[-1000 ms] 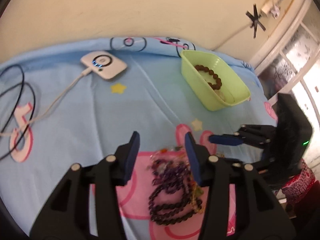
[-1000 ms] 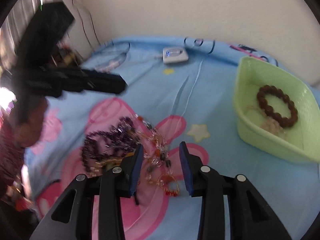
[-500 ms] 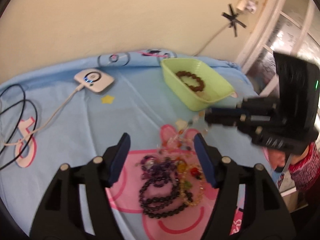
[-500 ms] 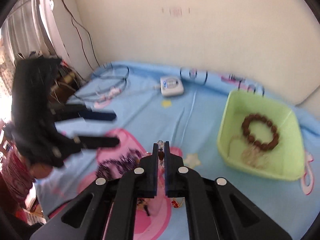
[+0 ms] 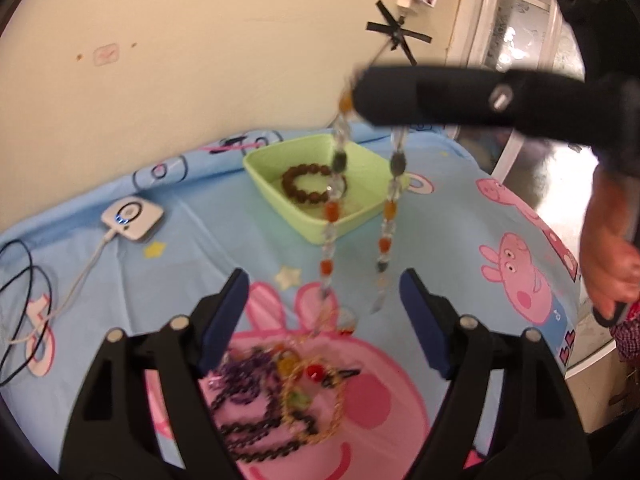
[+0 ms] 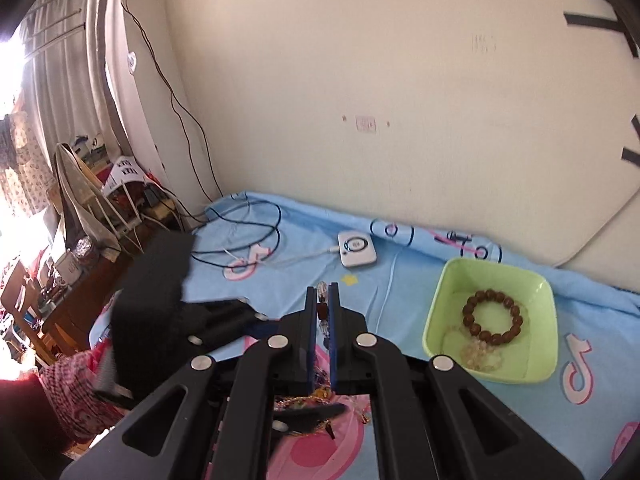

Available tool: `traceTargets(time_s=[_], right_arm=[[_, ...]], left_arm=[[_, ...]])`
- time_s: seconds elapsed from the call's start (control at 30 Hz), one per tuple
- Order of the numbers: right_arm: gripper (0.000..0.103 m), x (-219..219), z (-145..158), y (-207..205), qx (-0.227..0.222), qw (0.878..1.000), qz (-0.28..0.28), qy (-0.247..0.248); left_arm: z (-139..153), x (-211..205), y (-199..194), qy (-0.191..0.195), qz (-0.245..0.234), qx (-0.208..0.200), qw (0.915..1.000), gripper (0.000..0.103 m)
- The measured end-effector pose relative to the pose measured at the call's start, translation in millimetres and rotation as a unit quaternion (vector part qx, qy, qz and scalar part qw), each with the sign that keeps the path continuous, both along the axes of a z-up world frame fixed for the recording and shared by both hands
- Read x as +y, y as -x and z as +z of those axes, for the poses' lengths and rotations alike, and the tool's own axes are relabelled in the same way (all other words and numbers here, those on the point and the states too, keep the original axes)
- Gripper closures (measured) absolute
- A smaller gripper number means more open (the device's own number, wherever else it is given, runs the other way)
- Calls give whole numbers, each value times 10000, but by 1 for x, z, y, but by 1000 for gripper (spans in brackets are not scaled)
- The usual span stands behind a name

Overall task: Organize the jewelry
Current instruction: 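Grasp the orange and clear bead necklace with the left gripper and lift it, then lower the bead necklace into the green tray and open the left gripper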

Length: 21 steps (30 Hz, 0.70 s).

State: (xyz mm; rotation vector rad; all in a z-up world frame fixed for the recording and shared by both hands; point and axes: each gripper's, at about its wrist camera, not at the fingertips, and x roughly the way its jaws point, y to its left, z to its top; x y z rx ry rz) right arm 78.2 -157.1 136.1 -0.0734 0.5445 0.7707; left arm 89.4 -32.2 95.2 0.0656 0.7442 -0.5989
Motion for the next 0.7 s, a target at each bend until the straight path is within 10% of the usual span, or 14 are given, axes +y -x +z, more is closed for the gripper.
traceTargets(time_s=[0.1, 0.17, 0.27, 0.7], right_arm=[[103, -7, 15, 9, -144, 9998, -62, -129], [103, -13, 24, 13, -212, 9994, -101, -238], [103, -20, 36, 15, -309, 9987, -142, -385], [103, -77, 96, -2, -855, 9892, -692, -967]], left_arm=[[4, -7, -1, 144, -130, 10, 9998, 33], [10, -11, -1, 245, -315, -35, 9992, 70], [19, -17, -5, 135, -239, -85, 9996, 96], [124, -42, -50, 398, 20, -754, 9964, 97]])
